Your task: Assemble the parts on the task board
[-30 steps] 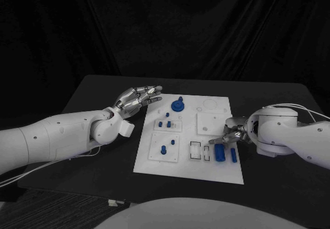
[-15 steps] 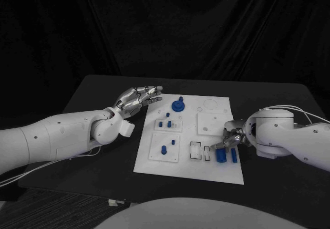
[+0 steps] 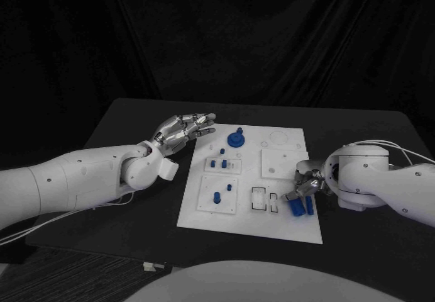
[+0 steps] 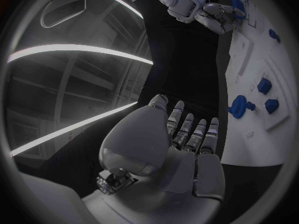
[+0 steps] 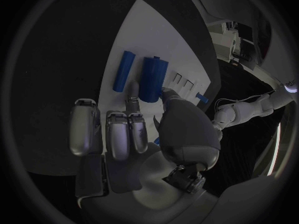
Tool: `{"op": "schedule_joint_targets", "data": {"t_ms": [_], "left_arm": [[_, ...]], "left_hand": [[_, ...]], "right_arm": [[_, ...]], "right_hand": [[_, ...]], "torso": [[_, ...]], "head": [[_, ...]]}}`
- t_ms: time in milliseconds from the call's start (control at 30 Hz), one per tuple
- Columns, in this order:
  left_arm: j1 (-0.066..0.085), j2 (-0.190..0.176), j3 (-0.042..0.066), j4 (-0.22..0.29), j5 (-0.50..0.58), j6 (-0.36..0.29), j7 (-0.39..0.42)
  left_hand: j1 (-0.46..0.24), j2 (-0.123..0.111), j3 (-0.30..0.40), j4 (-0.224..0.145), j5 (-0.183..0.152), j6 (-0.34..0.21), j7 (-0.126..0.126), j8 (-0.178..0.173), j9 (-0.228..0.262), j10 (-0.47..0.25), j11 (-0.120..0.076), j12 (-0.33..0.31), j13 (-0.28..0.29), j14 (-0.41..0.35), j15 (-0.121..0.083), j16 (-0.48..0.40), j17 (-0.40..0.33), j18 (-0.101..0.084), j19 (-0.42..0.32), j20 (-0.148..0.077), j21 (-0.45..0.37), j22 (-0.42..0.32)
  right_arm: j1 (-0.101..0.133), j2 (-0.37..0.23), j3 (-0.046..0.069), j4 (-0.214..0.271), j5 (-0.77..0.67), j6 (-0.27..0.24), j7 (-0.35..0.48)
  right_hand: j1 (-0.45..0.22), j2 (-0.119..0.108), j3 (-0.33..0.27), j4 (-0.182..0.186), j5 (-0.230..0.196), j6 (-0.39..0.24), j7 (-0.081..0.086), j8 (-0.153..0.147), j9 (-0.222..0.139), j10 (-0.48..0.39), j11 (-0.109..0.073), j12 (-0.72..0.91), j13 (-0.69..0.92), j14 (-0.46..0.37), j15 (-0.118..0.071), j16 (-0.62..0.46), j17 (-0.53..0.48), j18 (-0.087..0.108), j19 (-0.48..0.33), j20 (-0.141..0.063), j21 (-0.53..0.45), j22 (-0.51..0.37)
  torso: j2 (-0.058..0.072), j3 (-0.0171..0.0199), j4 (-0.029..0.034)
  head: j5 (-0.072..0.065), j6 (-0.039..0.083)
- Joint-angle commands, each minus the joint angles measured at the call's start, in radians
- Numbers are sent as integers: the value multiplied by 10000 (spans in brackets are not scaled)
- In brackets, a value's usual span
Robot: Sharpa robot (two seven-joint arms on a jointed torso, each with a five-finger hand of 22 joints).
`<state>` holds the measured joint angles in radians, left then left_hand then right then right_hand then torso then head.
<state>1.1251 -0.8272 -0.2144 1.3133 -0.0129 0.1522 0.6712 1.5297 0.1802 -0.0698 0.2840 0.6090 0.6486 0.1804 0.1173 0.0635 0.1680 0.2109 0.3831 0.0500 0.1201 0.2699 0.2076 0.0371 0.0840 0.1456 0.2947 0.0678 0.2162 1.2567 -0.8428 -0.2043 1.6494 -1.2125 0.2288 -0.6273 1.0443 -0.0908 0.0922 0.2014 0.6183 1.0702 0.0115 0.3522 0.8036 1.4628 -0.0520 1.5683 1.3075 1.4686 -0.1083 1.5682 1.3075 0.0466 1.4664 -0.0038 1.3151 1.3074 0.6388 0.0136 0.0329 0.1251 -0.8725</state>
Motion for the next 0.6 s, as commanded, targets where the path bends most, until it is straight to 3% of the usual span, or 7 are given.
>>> {"op": "schedule_joint_targets", "data": {"t_ms": [33,100,200,400,600], "left_arm": [[-9,2,10,25,59,134,84],[-9,-1,10,19,59,136,79],[-9,-1,10,5,59,139,74],[-10,18,10,-24,59,155,67],[-11,24,10,-39,59,161,60]], "left_hand": [[-19,54,56,14,45,66,386,41,12,61,15,37,15,58,19,44,14,32,-73,-8,-57,-10],[-19,54,56,14,45,66,386,41,12,61,15,37,15,58,19,44,14,32,-73,-8,-57,-10],[-9,50,71,5,56,68,391,44,12,68,28,43,16,62,16,52,15,33,-73,-8,-57,-12],[-5,49,77,2,59,68,393,44,12,69,30,40,15,65,15,56,16,33,-72,-8,-57,-12],[-5,49,77,2,59,68,393,44,12,69,30,40,15,65,15,56,16,33,-72,-8,-57,-12]], "right_arm": [[-71,-87,-32,-11,1045,-713,-59],[-70,-141,-32,-1,1425,-916,-34],[-67,-231,-32,31,1926,-1244,12],[-33,-418,-31,136,2953,-1801,68],[76,-507,-30,254,3687,-2148,158]], "right_hand": [[351,226,723,-532,572,-150,-57,8,109,1080,-85,25,2633,1022,-72,26,2633,117,118,9,-71,1852],[327,156,1048,-662,1544,-152,-73,18,237,1080,-101,25,2633,1022,-87,26,2633,124,110,-5,-115,1843],[241,103,1278,-757,1955,-129,-88,48,347,1080,-116,25,2633,1022,-98,26,2633,124,114,-15,-126,1843],[70,58,1525,-841,2272,-110,-99,86,481,1080,-130,25,2633,1022,-110,26,2633,125,117,-26,-142,1843],[-32,50,1572,-833,2268,-107,-92,97,522,1080,-128,25,2633,1022,-110,26,2633,127,114,-28,-158,1839]], "torso": [[2,-1,4],[4,-1,6],[0,-1,5],[-3,3,1],[-9,1,-6]], "head": [[11,-1],[13,-1],[27,-1],[36,-1],[32,-1]]}}
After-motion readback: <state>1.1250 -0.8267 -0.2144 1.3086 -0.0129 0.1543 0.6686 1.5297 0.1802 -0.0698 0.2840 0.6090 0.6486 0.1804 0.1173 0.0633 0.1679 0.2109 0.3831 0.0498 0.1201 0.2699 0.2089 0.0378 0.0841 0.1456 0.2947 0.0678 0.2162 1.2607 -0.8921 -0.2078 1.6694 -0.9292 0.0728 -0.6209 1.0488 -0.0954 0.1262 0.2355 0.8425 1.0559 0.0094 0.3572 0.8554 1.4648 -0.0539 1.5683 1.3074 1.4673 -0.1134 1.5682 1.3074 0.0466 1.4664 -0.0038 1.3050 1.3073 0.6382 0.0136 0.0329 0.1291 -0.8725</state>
